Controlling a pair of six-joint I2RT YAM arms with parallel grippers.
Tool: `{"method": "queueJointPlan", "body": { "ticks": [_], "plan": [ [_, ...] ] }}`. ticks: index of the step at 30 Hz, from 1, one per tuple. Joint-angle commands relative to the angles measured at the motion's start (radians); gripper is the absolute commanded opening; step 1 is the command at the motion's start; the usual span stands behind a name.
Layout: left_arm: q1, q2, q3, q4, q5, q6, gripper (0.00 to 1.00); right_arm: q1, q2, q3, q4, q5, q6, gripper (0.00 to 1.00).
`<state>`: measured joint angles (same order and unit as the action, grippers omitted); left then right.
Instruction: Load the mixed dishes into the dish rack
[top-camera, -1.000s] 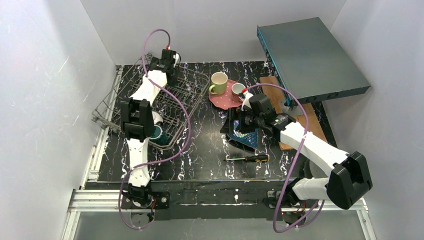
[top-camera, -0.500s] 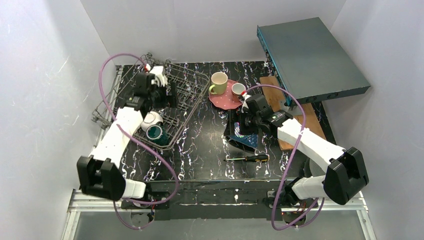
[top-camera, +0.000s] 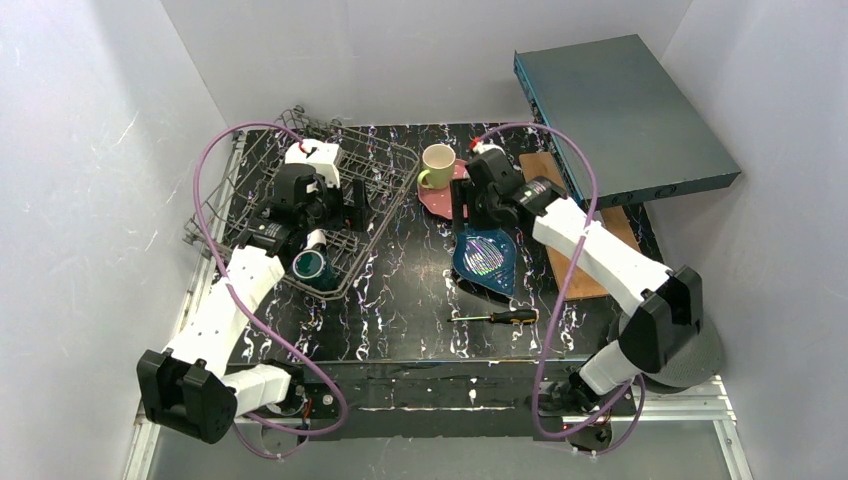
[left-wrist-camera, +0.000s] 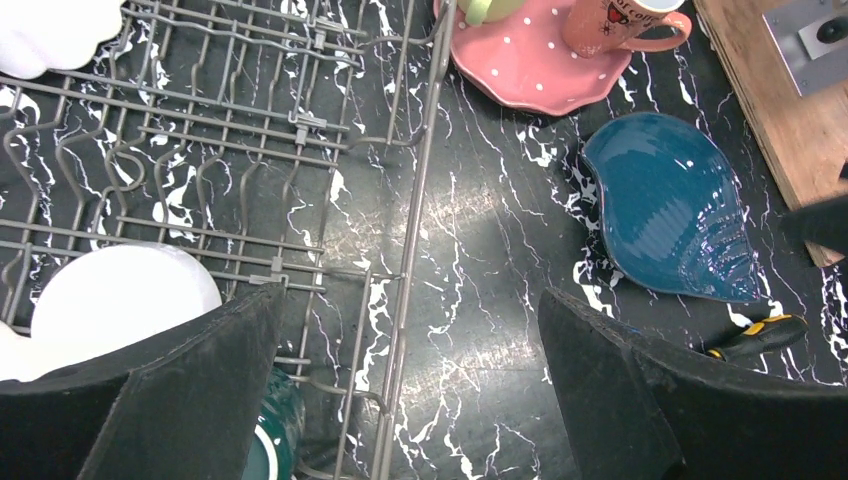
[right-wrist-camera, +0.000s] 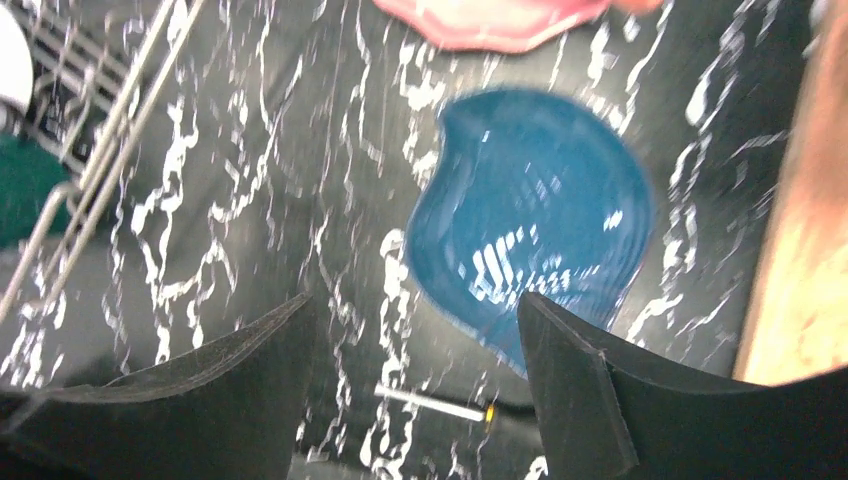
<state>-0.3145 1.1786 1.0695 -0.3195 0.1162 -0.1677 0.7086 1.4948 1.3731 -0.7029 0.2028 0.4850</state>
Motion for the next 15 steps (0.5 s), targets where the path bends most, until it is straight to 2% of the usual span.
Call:
{"method": "queueJointPlan", "body": {
  "ticks": [1, 7, 10, 15],
  "plan": [
    [-0.004, -0.047, -0.036, 0.038, -0.036, 0.022, 0.98, 0.000, 0.100, 0.183, -0.058, 0.208, -0.129, 0.78],
    [-0.006, -0.054, -0.044, 0.052, -0.023, 0.035, 0.98, -0.006, 0.279, 0.401, -0.044, 0.266, -0.347, 0.70],
    [-0.007, -0.046, -0.040, 0.053, 0.015, 0.036, 0.98, -0.011, 0.380, 0.505, -0.074, 0.376, -0.420, 0.64],
    [-0.007, -0.056, -0.046, 0.061, 0.057, 0.056, 0.98, -0.035, 0.468, 0.506, 0.053, 0.403, -0.580, 0.64]
  ]
}}
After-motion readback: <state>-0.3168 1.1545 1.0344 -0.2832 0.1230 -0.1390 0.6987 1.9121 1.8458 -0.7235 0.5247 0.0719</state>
